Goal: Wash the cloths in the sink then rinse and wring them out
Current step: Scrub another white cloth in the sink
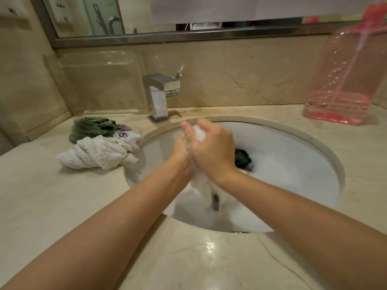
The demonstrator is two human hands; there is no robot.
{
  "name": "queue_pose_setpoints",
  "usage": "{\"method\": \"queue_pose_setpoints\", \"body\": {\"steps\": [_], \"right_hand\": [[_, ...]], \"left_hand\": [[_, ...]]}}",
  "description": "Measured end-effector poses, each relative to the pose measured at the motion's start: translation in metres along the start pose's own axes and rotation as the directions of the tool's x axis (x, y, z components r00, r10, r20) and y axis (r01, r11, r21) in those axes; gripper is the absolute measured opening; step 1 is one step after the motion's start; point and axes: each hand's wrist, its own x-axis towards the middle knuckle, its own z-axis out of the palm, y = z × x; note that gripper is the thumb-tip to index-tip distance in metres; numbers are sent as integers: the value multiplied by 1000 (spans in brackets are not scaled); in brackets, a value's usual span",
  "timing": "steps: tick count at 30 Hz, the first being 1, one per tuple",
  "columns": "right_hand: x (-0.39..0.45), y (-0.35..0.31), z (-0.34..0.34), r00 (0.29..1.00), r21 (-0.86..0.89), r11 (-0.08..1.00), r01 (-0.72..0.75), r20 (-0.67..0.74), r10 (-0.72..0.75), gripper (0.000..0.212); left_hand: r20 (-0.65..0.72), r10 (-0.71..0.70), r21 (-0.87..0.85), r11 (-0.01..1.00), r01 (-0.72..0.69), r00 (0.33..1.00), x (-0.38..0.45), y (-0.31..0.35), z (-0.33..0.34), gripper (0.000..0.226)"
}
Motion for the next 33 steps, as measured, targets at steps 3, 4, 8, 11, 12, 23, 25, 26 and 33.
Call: {"method": "queue_pose_setpoints", "body": {"steps": [3,4,8,11,12,23,25,26,33], "right_hand": [[14,11,0,970,-11,972,-236,53,236,40],[12,11,-1,966,-14,969,-248,74,249,38],[-3,0,0,975,-37,989,-146,162,150,27],[14,16,-3,924,-40,935,-353,146,355,37],[14,16,-3,918,-45,928,-369,139,372,41],[12,36,-7,885,-62,907,-416,199,420,36],[4,22,-4,925,26,941,-338,191,327,43],[2,14,-2,944,57,957,-286,188,271,45],[8,19,-8,843,107,937,-332,478,245,21]], "left_hand": [[-11,-22,1,1000,22,1000,-2,-1,4,33],[-23,-39,-21,999,38,999,-4,1,5,33],[-55,-66,-78,995,61,996,-5,2,4,34],[-34,-64,-74,995,61,997,-13,3,10,37],[-38,-76,-55,996,74,996,-14,3,10,36],[-153,-184,-156,975,161,971,6,-10,15,24],[-193,-243,-216,956,200,951,11,-5,7,26],[-205,-241,-240,952,190,949,15,-2,2,30],[-189,-188,-183,971,154,964,17,11,-15,51]]}}
